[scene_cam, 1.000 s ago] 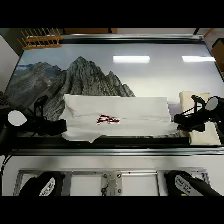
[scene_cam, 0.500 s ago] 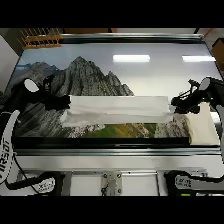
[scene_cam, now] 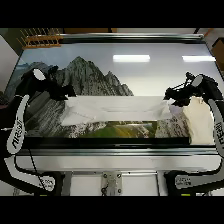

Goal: Fold the clothes and pants, and hang the long-sleeved shirts on hangers.

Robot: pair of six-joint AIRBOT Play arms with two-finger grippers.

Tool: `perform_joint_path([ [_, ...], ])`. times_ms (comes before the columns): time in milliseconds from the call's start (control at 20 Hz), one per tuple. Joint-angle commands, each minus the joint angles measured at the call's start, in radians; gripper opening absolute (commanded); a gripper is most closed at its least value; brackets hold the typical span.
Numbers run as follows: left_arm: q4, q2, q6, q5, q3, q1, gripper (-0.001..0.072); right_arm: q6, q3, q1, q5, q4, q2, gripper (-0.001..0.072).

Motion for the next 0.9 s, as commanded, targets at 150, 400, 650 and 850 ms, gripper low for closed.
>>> perform_joint_path([
  [150,-0.027,0.073,-0.039,-0.002,0.031,-0.001,0.0306,-0.280,0.026,-0.100,0.005,0.143,0.013,0.0664],
  [400,-0.031,0.192,-0.040,0.089,-0.196,-0.124,0.0005,-0.473,-0.072,-0.287,0.091,0.239,-0.030,0.0665],
  [650,-0.031,0.210,-0.079,0.184,-0.278,-0.268,0.0005,-0.601,-0.089,-0.306,0.108,0.439,-0.147,0.0664],
  [850,-0.030,0.208,-0.087,0.237,-0.277,-0.333,0.0005,-0.627,-0.089,-0.245,0.098,0.492,-0.211,0.0664],
])
